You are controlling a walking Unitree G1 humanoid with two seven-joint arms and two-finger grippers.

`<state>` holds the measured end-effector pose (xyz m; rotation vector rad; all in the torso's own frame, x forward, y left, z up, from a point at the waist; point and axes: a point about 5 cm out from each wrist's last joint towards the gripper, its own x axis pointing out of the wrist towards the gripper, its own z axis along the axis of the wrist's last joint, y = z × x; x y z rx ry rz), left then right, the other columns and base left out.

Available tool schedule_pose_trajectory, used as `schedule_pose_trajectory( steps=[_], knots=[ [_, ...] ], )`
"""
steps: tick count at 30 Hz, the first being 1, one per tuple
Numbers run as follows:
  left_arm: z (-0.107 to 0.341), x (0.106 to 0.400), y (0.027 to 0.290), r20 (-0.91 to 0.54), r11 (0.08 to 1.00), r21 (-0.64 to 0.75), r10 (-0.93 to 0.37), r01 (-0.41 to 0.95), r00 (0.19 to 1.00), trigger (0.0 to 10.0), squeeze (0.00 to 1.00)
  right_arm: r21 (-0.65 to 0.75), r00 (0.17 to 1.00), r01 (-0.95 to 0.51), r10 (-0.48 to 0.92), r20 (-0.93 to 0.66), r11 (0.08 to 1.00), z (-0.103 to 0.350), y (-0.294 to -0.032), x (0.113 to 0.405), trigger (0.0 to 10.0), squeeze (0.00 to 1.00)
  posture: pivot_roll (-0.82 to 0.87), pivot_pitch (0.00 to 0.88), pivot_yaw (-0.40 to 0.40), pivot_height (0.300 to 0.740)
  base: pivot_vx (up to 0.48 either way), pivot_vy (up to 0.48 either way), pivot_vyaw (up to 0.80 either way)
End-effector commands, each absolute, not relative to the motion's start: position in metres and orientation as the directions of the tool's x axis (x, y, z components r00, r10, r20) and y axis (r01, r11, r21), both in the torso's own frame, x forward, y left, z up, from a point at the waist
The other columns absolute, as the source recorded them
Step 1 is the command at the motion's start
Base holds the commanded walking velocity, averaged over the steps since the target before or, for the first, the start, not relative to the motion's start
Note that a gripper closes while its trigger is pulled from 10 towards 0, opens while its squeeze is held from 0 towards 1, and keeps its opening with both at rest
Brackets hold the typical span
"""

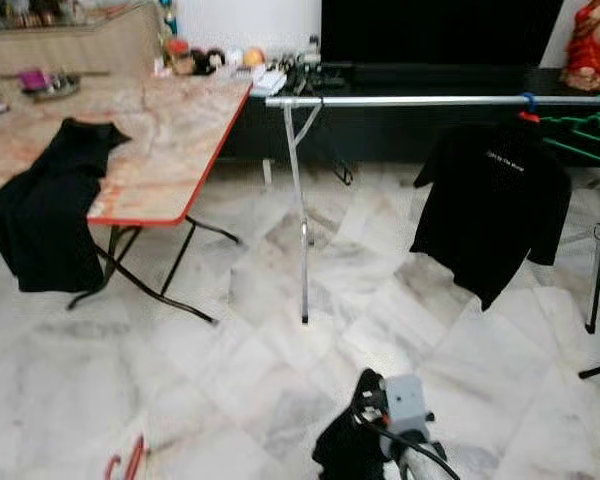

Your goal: Hang hanger

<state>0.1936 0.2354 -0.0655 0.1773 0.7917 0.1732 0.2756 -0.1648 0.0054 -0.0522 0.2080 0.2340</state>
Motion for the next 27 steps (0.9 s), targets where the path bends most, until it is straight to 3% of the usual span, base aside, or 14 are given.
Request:
schedule_pose_trajectory(
  steps=[1,5,10,13,14,15,16,17,22,27],
  knots=[
    [-0.057,0.205,0.235,-0.639,0.969,0.240,0.206,-0.062,0.741,10.0,0.00,-0.042,0.962,-0.229,0.219,-0.160,0.973,0.018,-0.168,0.285,10.0,0.00,0.12,0.063,-0.007,0.740,0.000,0.000,0.00],
    [-0.037,0.233,0.226,-0.548,0.958,0.276,0.093,0.075,0.831,10.0,0.00,-0.065,0.968,-0.221,0.211,-0.140,0.973,0.030,-0.171,0.298,10.0,0.00,0.12,0.059,-0.004,0.740,0.000,0.000,0.00],
    [-0.029,0.248,0.211,-0.566,0.911,0.289,-0.085,0.294,0.820,10.0,0.00,-0.103,0.962,-0.240,0.223,-0.156,0.965,0.037,-0.166,0.309,10.0,0.00,0.12,0.050,-0.001,0.740,0.000,0.000,0.00],
    [-0.023,0.257,0.200,-0.593,0.837,0.277,-0.237,0.471,0.769,10.0,0.00,-0.131,0.958,-0.243,0.217,-0.186,0.961,0.040,-0.164,0.316,10.0,0.00,0.13,0.042,0.002,0.740,0.000,0.000,0.00],
    [-0.023,0.257,0.200,-0.593,0.837,0.277,-0.237,0.471,0.769,10.0,0.00,-0.131,0.958,-0.243,0.217,-0.186,0.961,0.040,-0.164,0.316,10.0,0.00,0.13,0.042,0.002,0.740,0.000,0.000,0.00],
    [-0.019,0.262,0.192,-0.629,0.743,0.288,-0.329,0.604,0.704,10.0,0.00,-0.147,0.956,-0.240,0.208,-0.205,0.959,0.044,-0.162,0.322,10.0,0.00,0.13,0.036,0.003,0.740,0.000,0.000,0.00],
    [-0.019,0.262,0.192,-0.629,0.743,0.288,-0.329,0.604,0.704,10.0,0.00,-0.147,0.956,-0.240,0.208,-0.205,0.959,0.044,-0.162,0.322,10.0,0.00,0.13,0.036,0.003,0.740,0.000,0.000,0.00],
    [-0.014,0.267,0.184,-0.655,0.657,0.298,-0.387,0.692,0.649,10.0,0.00,-0.161,0.956,-0.229,0.191,-0.223,0.960,0.047,-0.160,0.328,10.0,0.00,0.12,0.032,0.003,0.740,0.000,0.000,0.00],
    [-0.005,0.278,0.170,-0.664,0.571,0.304,-0.447,0.763,0.599,10.0,0.00,-0.162,0.959,-0.221,0.183,-0.219,0.962,0.056,-0.157,0.337,10.0,0.00,0.12,0.026,0.002,0.740,0.000,0.000,0.00],
    [0.002,0.278,0.154,-0.702,0.414,0.247,-0.547,0.876,0.457,10.0,0.00,-0.193,0.947,-0.219,0.161,-0.277,0.957,0.056,-0.155,0.342,10.0,0.00,0.12,0.021,-0.007,0.740,0.000,0.000,0.00]
  ],
)
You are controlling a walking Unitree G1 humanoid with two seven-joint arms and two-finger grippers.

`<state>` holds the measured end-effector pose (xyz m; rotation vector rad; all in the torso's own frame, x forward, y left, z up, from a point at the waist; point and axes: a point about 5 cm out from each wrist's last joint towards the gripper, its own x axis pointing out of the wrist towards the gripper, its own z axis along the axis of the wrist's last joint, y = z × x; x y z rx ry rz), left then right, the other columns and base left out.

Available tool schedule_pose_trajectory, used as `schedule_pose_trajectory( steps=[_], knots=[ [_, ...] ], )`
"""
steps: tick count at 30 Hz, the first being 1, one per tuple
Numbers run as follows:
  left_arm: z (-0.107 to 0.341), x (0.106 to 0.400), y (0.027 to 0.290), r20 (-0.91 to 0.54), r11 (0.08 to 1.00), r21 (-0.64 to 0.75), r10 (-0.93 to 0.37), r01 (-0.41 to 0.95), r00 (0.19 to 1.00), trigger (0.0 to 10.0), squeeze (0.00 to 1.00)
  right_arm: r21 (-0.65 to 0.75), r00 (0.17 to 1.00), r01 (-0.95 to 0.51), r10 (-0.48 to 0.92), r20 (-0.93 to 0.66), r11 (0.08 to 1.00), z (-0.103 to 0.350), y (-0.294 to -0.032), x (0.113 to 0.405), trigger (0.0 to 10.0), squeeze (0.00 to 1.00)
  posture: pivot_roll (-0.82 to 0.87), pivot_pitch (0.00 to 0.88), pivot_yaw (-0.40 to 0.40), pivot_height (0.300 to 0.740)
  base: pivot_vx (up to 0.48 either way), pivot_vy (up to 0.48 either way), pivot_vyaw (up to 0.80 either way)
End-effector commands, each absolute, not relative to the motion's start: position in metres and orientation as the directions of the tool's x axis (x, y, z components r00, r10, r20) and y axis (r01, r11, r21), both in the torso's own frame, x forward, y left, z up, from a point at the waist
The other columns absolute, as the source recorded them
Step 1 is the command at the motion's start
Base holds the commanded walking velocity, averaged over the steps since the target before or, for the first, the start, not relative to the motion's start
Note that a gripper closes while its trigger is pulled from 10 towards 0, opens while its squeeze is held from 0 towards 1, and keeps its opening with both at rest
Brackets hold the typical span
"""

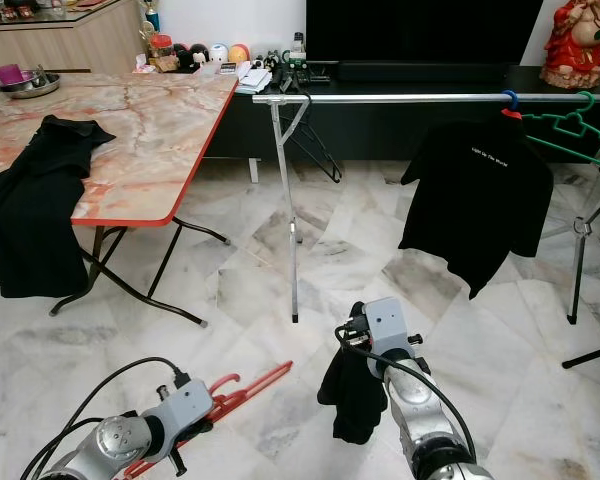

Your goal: Hang hanger

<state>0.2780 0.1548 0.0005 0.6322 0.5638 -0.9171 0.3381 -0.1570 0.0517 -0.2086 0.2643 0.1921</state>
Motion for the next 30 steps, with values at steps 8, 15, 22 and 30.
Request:
schedule_pose_trajectory(
  steps=[8,15,22,30],
  knots=[
    [0.018,0.273,0.135,-0.663,0.310,0.039,-0.703,0.950,0.257,10.0,0.00,-0.161,0.941,-0.167,0.109,-0.321,0.973,0.053,-0.155,0.343,10.0,0.00,0.13,0.033,-0.013,0.740,0.000,0.000,0.00],
    [0.029,0.285,0.119,-0.528,0.441,-0.060,-0.775,0.896,0.347,10.0,0.00,-0.077,0.937,-0.114,0.081,-0.340,0.990,0.047,-0.154,0.340,10.0,0.00,0.14,0.038,-0.013,0.740,0.000,0.000,0.00],
    [0.035,0.286,0.113,-0.491,0.470,-0.078,-0.786,0.879,0.376,10.0,0.00,-0.047,0.928,-0.096,0.072,-0.365,0.994,0.042,-0.152,0.337,10.0,0.00,0.14,0.045,-0.012,0.740,0.000,0.000,0.00],
    [0.034,0.294,0.117,-0.526,0.543,0.001,-0.714,0.840,0.462,10.0,0.00,-0.044,0.928,-0.086,0.064,-0.366,0.995,0.042,-0.155,0.337,10.0,0.00,0.14,0.050,-0.014,0.740,0.000,0.000,0.00]
  ],
)
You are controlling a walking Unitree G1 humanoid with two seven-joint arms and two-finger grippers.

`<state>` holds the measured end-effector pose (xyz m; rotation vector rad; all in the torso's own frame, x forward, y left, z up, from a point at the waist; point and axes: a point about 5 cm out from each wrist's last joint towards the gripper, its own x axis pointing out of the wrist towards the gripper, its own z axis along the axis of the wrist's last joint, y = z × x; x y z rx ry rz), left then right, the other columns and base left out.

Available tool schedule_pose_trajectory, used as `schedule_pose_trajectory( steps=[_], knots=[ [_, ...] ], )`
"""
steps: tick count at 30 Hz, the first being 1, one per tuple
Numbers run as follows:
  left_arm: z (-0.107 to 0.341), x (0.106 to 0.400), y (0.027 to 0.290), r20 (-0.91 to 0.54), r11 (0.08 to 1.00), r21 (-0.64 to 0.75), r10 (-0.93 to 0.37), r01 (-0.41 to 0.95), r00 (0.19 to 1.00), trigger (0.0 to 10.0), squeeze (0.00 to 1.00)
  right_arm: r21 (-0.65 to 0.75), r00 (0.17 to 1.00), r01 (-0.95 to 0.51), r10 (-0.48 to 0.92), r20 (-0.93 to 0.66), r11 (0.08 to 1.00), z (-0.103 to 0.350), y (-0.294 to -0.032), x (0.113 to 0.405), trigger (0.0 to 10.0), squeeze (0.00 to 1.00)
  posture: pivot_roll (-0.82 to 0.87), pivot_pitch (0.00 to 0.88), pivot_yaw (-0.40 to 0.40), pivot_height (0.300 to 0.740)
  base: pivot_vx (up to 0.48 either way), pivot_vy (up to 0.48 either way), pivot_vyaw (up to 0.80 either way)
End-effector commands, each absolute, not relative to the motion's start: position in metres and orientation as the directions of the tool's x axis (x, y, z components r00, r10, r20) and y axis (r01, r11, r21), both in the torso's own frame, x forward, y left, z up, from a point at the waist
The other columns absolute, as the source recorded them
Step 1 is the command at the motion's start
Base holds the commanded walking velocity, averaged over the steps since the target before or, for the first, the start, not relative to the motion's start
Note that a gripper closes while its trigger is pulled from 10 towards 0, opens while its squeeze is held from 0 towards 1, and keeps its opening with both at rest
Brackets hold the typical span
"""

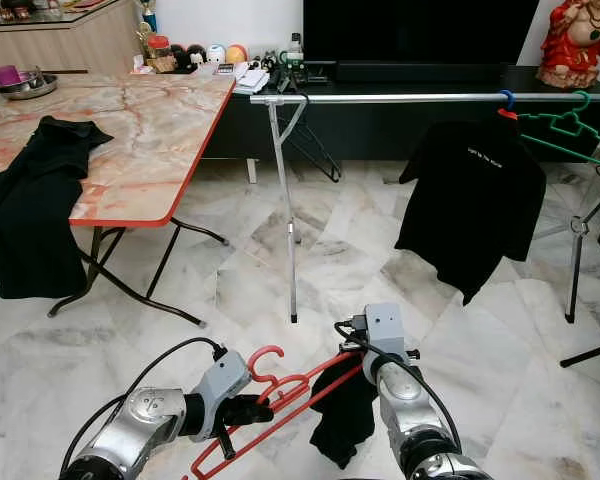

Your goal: Hang hanger

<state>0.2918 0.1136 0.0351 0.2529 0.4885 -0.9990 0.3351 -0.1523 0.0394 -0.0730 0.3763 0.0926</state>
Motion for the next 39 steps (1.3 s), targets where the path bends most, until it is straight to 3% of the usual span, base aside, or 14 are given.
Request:
schedule_pose_trajectory(
  steps=[1,11,24,30,34,39],
  knots=[
    [0.034,0.294,0.117,-0.526,0.543,0.001,-0.714,0.840,0.462,10.0,0.00,-0.044,0.928,-0.086,0.064,-0.366,0.995,0.042,-0.155,0.337,10.0,0.00,0.14,0.050,-0.014,0.740,0.000,0.000,0.00],
    [0.031,0.295,0.115,-0.534,0.573,0.022,-0.686,0.820,0.494,10.0,0.00,-0.036,0.930,-0.082,0.064,-0.362,0.996,0.044,-0.157,0.338,10.0,0.00,0.14,0.053,-0.017,0.740,0.000,0.000,0.00],
    [0.037,0.296,0.107,-0.485,0.563,-0.035,-0.732,0.826,0.479,10.0,0.00,0.006,0.923,-0.201,0.191,-0.333,0.980,0.054,-0.145,0.345,10.0,0.00,0.13,0.054,-0.016,0.740,0.000,0.000,0.00],
    [0.035,0.297,0.109,-0.490,0.578,-0.034,-0.721,0.815,0.490,10.0,0.00,0.136,0.915,-0.241,0.272,-0.300,0.961,0.058,-0.138,0.346,10.0,0.00,0.12,0.054,-0.016,0.740,0.000,0.000,0.00],
    [0.033,0.299,0.110,-0.509,0.608,0.005,-0.682,0.794,0.526,10.0,0.00,0.243,0.889,-0.349,0.402,-0.219,0.905,0.068,-0.125,0.348,10.0,0.00,0.12,0.056,-0.012,0.740,0.000,0.000,0.00],
    [0.031,0.301,0.115,-0.512,0.661,0.016,-0.639,0.750,0.574,10.0,0.00,0.237,0.873,-0.401,0.447,-0.194,0.885,0.069,-0.127,0.344,10.0,0.00,0.11,0.058,-0.011,0.740,0.000,0.000,0.00]
  ],
)
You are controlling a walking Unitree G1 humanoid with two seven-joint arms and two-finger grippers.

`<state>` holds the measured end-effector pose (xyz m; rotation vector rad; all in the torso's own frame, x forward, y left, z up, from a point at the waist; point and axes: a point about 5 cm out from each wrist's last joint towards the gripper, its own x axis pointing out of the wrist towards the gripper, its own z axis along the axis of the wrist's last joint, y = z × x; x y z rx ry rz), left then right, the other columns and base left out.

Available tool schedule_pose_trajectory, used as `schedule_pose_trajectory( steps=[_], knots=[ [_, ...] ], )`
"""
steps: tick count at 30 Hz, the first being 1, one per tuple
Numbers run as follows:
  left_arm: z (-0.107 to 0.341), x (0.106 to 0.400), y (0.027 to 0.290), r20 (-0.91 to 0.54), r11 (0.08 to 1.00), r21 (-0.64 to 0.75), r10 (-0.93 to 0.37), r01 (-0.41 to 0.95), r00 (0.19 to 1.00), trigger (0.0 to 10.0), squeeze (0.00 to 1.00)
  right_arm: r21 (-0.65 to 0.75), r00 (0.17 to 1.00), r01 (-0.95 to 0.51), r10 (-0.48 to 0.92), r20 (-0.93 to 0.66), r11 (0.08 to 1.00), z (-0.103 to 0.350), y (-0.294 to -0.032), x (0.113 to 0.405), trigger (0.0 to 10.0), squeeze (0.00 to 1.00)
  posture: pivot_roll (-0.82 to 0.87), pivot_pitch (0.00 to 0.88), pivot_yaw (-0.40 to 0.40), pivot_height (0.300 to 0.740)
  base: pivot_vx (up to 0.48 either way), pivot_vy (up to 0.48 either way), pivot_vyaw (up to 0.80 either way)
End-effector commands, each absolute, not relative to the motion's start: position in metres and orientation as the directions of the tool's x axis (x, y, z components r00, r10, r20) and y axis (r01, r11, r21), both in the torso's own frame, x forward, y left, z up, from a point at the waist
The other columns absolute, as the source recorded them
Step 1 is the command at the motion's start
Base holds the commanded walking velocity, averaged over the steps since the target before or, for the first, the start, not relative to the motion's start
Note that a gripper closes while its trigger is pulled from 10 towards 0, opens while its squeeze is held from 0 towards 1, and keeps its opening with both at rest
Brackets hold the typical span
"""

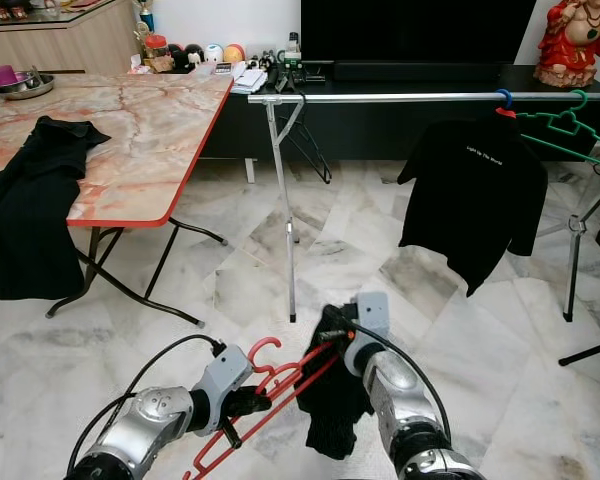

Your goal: Hang hanger

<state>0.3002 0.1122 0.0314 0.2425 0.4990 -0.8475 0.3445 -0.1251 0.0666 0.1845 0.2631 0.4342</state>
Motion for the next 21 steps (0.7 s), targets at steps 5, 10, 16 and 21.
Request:
schedule_pose_trajectory(
  steps=[5,10,16,21],
  knots=[
    [0.033,0.307,0.116,-0.493,0.709,0.034,-0.601,0.705,0.629,10.0,0.00,0.285,0.871,-0.406,0.462,-0.169,0.868,0.069,-0.132,0.339,10.0,0.00,0.10,0.057,-0.007,0.740,0.000,0.000,0.00],
    [0.035,0.314,0.117,-0.484,0.751,0.054,-0.557,0.658,0.675,10.0,0.00,0.291,0.854,-0.453,0.503,-0.129,0.843,0.074,-0.131,0.333,10.0,0.00,0.09,0.056,-0.003,0.740,0.000,0.000,0.00],
    [0.039,0.318,0.112,-0.466,0.763,0.037,-0.559,0.646,0.686,10.0,0.00,0.239,0.837,-0.481,0.523,-0.160,0.843,0.068,-0.131,0.325,10.0,0.00,0.09,0.055,-0.004,0.740,0.000,0.000,0.00],
    [0.038,0.312,0.109,-0.462,0.712,-0.001,-0.623,0.702,0.631,10.0,0.00,0.124,0.839,-0.507,0.522,-0.157,0.853,0.071,-0.134,0.326,10.0,0.00,0.09,0.057,-0.006,0.740,0.000,0.000,0.00]
  ],
)
